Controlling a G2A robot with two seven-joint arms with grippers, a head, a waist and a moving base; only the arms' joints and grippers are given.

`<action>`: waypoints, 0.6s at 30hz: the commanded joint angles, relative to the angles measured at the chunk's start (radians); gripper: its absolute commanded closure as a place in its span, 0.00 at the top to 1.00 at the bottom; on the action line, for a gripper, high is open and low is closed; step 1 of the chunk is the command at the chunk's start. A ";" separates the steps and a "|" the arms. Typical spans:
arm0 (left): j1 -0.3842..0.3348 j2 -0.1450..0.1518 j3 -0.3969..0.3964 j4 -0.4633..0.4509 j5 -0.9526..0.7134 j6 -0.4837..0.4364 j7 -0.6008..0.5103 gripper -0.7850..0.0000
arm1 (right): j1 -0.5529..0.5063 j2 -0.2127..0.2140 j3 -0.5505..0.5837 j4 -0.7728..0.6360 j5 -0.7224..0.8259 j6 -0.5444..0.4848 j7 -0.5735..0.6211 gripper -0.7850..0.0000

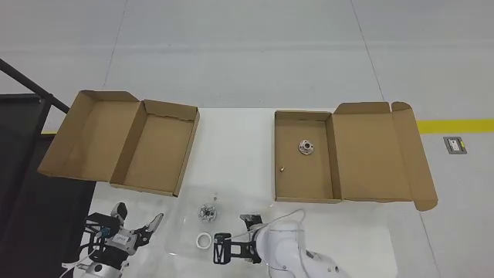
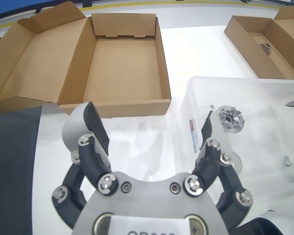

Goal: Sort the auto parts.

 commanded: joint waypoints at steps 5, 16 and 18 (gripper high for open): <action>0.000 0.000 0.000 0.000 0.000 0.000 0.000 1.00 | 0.031 -0.002 -0.053 0.047 -0.001 0.016 0.016 1.00; 0.000 0.000 0.000 0.000 0.000 0.000 0.000 1.00 | 0.170 -0.006 -0.186 0.193 0.142 0.026 0.026 0.96; 0.000 0.000 0.000 0.000 0.000 0.000 0.000 1.00 | 0.196 -0.005 -0.212 0.215 0.178 0.029 0.029 0.95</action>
